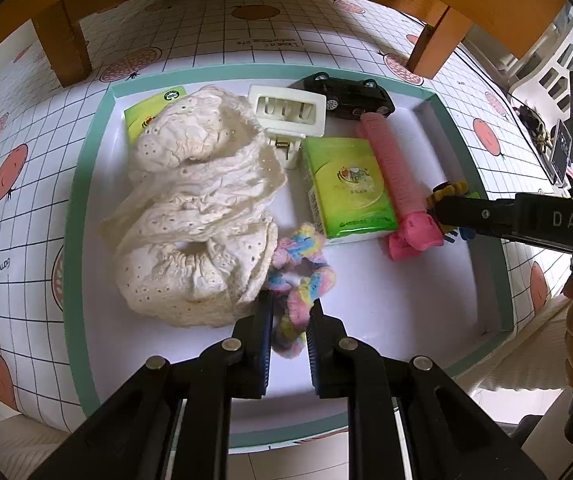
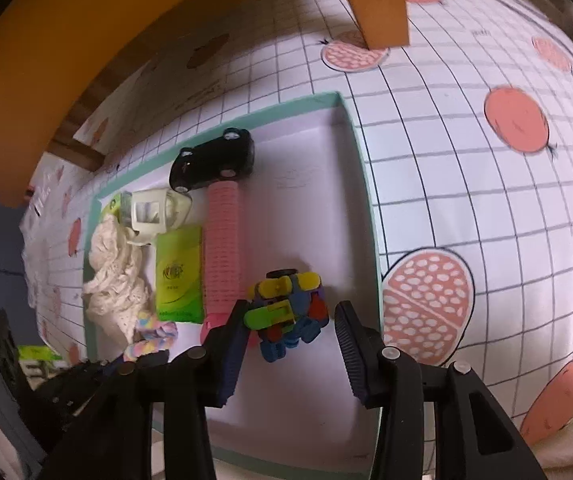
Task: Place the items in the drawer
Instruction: 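Grasp the pastel rope toy with the left tool while the right tool grasps the colourful block toy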
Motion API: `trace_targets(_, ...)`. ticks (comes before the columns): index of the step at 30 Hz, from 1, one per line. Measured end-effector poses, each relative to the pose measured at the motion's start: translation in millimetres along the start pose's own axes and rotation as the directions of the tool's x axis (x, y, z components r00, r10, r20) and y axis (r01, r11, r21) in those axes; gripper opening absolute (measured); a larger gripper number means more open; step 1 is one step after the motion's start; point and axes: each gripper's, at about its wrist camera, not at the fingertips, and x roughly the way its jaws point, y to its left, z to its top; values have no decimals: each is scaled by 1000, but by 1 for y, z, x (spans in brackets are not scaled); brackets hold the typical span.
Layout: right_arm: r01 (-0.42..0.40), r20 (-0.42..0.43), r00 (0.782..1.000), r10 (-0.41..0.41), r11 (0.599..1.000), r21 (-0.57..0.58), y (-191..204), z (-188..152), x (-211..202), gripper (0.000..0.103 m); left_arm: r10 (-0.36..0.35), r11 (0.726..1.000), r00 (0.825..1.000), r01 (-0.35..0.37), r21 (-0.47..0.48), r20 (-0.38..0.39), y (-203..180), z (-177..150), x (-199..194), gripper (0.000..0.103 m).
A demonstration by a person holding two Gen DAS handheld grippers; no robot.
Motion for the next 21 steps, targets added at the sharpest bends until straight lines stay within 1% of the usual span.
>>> trace_targets(4, 27, 0, 1000, -27, 999, -35, 5, -1, 2, 47, 1, 1000, 1000, -1, 2, 0, 0, -1, -1, 16)
trace_targets(6, 28, -3, 1000, -28, 999, -39, 6, 0, 4, 47, 2, 1000, 1000, -2, 1, 0, -1, 0, 0, 16)
trace_targets(9, 31, -4, 999, -32, 998, -50, 7, 0, 5, 42, 3, 1000, 1000, -3, 0, -1, -2, 0, 0, 16)
trace_targets(13, 53, 4, 999, -53, 996, -67, 14, -2, 8, 41, -1, 1000, 1000, 1, -5, 0, -2, 0, 0, 16)
trace_targets(15, 49, 3, 999, -49, 997, -58, 13, -2, 8, 41, 3, 1000, 1000, -3, -5, 0, -2, 0, 0, 13)
trace_targets(18, 46, 10, 999, -46, 997, -55, 9, -3, 3, 41, 3, 1000, 1000, -3, 0, 16, -2, -1, -3, 12)
trace_targets(20, 37, 20, 999, -36, 998, -55, 9, -2, -1, 38, 1, 1000, 999, -1, 6, 38, -4, -1, -8, 11)
trace_targets(21, 32, 28, 999, -31, 998, -57, 9, -3, -3, 30, -1, 1000, 999, 0, 8, 46, -5, 0, -10, 11)
